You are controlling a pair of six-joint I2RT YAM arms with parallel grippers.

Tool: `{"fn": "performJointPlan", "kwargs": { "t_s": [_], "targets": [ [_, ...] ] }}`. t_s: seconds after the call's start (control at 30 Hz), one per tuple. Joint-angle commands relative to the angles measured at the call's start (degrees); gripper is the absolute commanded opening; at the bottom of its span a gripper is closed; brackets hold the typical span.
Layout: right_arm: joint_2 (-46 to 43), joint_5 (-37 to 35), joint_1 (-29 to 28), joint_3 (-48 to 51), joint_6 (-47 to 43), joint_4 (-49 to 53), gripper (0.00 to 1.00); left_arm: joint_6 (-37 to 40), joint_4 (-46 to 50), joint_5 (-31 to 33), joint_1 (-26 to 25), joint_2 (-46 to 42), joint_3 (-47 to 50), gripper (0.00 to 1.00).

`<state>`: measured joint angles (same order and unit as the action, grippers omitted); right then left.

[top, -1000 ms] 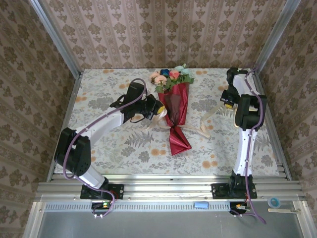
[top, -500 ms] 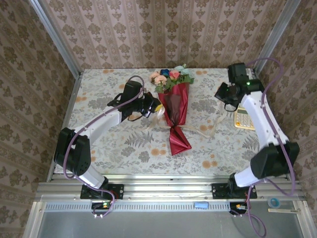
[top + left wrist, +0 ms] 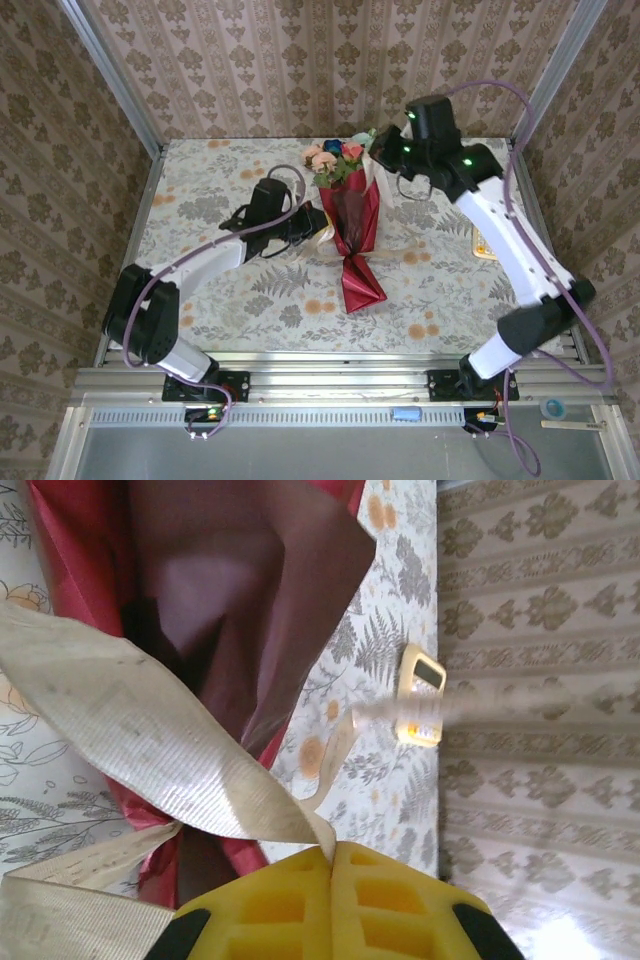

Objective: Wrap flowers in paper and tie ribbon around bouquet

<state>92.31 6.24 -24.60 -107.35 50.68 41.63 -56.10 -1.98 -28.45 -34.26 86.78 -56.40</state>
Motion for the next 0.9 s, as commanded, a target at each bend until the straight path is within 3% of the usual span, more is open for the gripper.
{"fn": "performJointPlan", "kwargs": {
  "t_s": [0.0,0.23,0.37,0.5,0.87],
  "targets": [
    [7.33,-2.28,-3.33,-9.70,7.26,-0.36,0.00,6.35,-6.05,4.55,-2.11,-3.29,3.88,0.00],
    [22.96,-9.63,-10.62,-34.70,12.16,12.57,0.00,14.92,-9.75,14.60,-8.14,-6.70,11.44,0.00],
    [27.74,-16.13,-14.16,-44.10,14.49,20.12,0.00,18.87,-9.87,21.37,-10.93,-6.59,13.82,0.00],
    [26.82,-26.57,-18.35,-45.44,14.68,24.58,0.00,20.44,-11.39,24.48,-12.21,-5.03,14.21,0.00],
    [22.99,-39.65,-26.33,-44.66,10.04,23.51,0.00,25.54,-11.96,30.48,-15.18,-4.39,15.07,0.00]
  ]
}}
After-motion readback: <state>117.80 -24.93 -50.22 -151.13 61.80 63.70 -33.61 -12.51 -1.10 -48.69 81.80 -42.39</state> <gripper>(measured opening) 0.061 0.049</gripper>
